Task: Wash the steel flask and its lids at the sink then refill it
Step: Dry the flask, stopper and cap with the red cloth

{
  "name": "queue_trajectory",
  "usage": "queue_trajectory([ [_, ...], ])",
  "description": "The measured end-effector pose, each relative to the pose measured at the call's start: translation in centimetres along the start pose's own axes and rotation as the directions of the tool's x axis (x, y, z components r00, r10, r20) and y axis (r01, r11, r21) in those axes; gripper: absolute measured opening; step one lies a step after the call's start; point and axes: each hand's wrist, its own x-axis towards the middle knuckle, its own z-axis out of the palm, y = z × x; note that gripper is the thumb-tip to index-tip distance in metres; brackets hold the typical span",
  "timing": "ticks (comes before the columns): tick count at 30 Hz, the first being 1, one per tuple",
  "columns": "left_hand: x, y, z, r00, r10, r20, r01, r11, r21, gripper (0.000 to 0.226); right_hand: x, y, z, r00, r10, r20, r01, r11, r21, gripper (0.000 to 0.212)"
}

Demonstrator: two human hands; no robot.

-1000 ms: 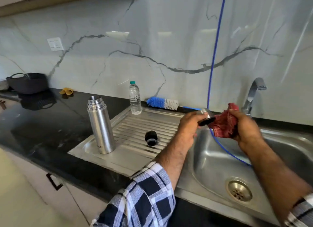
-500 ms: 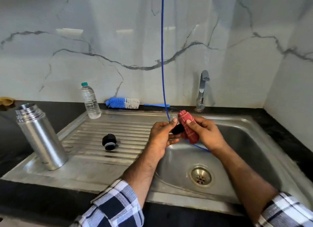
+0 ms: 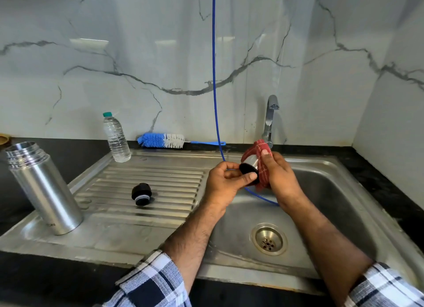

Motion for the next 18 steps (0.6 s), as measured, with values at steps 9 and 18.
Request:
queue_trajectory([
  [9, 0.0, 0.7, 0.1, 0.996, 0.040, -0.075, -0.018, 0.959, 0.281, 0.025, -1.0, 0.9, 2.0, 0.994, -0.103, 0.043, 0.109, 0.976, -0.187, 0.023],
  [18, -0.6, 0.3, 0.2, 0.996, 0.040, 0.085, -0.071, 0.916, 0.394, 0.040, 0.4, 1.9, 0.5, 0.995, -0.003, -0.105, -0.016, 0.984, -0.175, 0.032],
])
